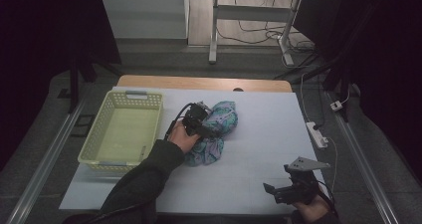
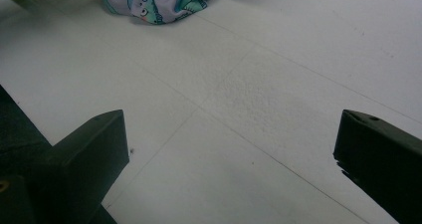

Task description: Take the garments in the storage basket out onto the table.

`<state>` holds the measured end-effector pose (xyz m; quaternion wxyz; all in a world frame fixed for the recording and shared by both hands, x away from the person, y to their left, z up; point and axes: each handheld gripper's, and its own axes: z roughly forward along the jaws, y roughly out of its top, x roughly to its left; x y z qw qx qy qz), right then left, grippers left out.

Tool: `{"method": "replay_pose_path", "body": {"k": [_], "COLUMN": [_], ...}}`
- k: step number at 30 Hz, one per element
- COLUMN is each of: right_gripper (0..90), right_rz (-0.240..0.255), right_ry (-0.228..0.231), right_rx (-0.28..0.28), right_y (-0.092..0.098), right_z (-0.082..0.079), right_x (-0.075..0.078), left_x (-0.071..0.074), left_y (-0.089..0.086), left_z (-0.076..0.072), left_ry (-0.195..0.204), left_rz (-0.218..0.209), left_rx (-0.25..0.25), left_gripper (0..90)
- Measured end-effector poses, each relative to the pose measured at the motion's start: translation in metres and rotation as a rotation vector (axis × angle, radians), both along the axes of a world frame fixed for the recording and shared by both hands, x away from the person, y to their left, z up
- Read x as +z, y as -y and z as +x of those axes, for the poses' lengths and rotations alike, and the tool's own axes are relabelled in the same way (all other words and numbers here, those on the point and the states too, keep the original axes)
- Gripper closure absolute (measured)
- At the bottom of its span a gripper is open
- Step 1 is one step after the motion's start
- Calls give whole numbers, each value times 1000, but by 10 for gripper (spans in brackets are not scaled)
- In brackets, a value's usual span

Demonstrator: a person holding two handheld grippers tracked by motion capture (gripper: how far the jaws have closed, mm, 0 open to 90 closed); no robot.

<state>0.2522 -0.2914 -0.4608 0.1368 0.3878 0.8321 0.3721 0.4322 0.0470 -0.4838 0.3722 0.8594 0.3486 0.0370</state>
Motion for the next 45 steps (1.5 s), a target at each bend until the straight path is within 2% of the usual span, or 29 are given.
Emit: {"method": "replay_pose_path", "body": {"k": [5, 12, 25, 29, 33, 38, 45], "right_gripper": [5, 5, 4, 4, 4, 4, 3], "right_rz": [-1, -2, -4, 1, 6, 6, 7], "right_ry": [-1, -2, -1, -2, -4, -4, -6], "right_rx": [1, 0, -5, -4, -3, -2, -5], "right_y": [0, 0, 0, 0, 0, 0, 0], "right_z": [0, 0, 0, 0, 0, 1, 1], "right_x": [0, 0, 0, 0, 0, 0, 0], "left_x": [4, 11, 24, 26, 27, 27, 20], "left_y": [-3, -5, -18, -20, -23, -28, -37], "left_z": [-4, -11, -25, -31, -37, -45, -52], "left_ry": [5, 22, 37, 43, 40, 43, 28], "left_rz": [-24, 9, -64, -66, -92, -100, -98], "left_rx": [-19, -37, -63, -72, -77, -84, -95], "left_gripper": [0, 0, 0, 0, 0, 0, 0]}}
